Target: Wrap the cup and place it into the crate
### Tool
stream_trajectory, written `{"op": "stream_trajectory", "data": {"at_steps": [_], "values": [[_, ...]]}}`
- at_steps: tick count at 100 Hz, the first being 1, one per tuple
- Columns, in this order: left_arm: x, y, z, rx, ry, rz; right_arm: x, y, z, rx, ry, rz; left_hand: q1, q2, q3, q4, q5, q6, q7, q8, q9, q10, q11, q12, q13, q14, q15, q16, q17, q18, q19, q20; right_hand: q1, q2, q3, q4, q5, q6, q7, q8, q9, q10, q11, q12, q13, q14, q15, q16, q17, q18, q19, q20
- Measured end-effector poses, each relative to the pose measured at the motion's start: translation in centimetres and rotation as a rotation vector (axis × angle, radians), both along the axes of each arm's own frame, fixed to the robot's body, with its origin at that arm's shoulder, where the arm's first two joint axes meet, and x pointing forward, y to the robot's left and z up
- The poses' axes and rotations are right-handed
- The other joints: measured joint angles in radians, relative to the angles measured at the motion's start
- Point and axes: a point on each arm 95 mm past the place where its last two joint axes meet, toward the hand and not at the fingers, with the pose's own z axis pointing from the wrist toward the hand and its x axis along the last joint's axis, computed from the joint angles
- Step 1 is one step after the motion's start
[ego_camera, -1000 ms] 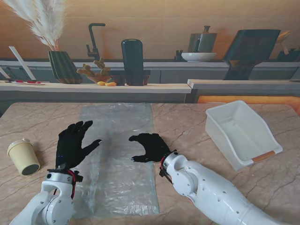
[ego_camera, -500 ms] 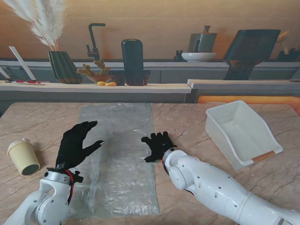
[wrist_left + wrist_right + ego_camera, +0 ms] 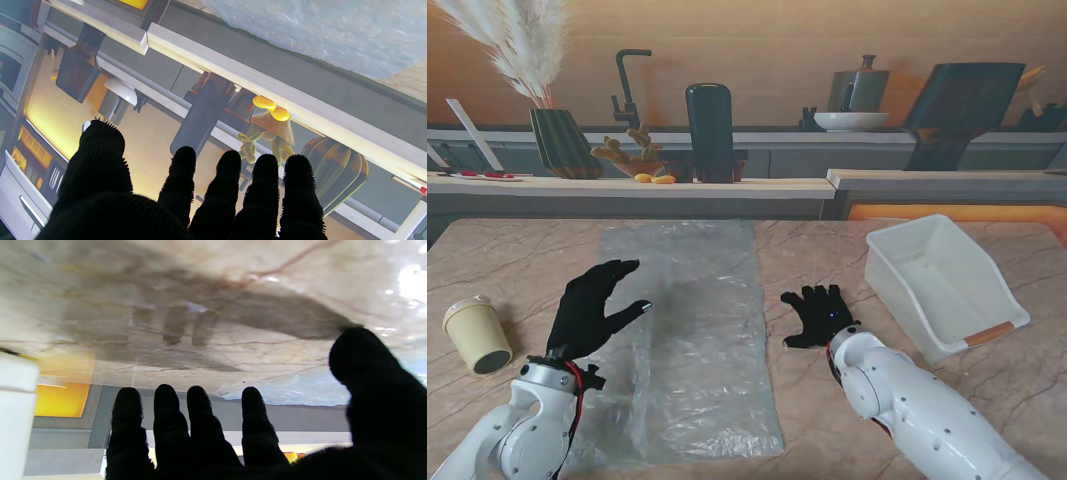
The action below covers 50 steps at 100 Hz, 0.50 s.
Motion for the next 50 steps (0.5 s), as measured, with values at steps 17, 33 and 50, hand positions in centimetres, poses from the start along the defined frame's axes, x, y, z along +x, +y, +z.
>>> {"op": "stream_trajectory", "data": {"at_steps": [17, 33, 50], "values": [[0.2, 0.0, 0.0, -0.006, 0.012, -0.007, -0.5, -1.4, 0.0, 0.099, -0.016, -0.038, 0.013, 0.0, -0.001, 0.0, 0.005, 0.0, 0.0, 0.0, 0.0, 0.0, 0.0, 0.0, 0.0, 0.0, 0.0, 0.0, 0.0, 0.0, 0.0, 0.0, 0.045, -0.019, 0.004, 0.006, 0.004, 0.0, 0.019, 0.001, 0.0, -0.001, 0.005, 0.0, 0.0, -0.003, 0.002, -0.01, 0.01, 0.002, 0.0, 0.0], [0.1, 0.1, 0.0, -0.003, 0.006, -0.001, -0.7, 0.0, -0.3, 0.22, -0.054, -0.004, 0.013, 0.0, -0.001, 0.0, 0.005, 0.0, 0.0, 0.0, 0.0, 0.0, 0.0, 0.0, 0.0, 0.0, 0.0, 0.0, 0.0, 0.0, 0.0, 0.0, 0.044, -0.01, 0.004, 0.006, 0.005, 0.0, 0.023, 0.002, 0.0, -0.001, 0.018, 0.0, 0.001, -0.003, 0.014, -0.01, 0.013, 0.002, 0.0, 0.0], [0.1, 0.1, -0.1, -0.003, 0.008, 0.002, 0.7, 3.4, -0.9, 0.243, -0.068, 0.064, 0.013, 0.0, -0.001, 0.0, 0.005, 0.0, 0.0, 0.0, 0.0, 0.0, 0.0, 0.0, 0.0, 0.0, 0.0, 0.0, 0.0, 0.0, 0.0, 0.0, 0.044, 0.001, 0.004, 0.006, 0.015, -0.001, 0.036, 0.003, 0.0, -0.001, 0.027, 0.0, 0.002, -0.003, 0.015, -0.01, 0.024, 0.0, 0.0, 0.0]]}}
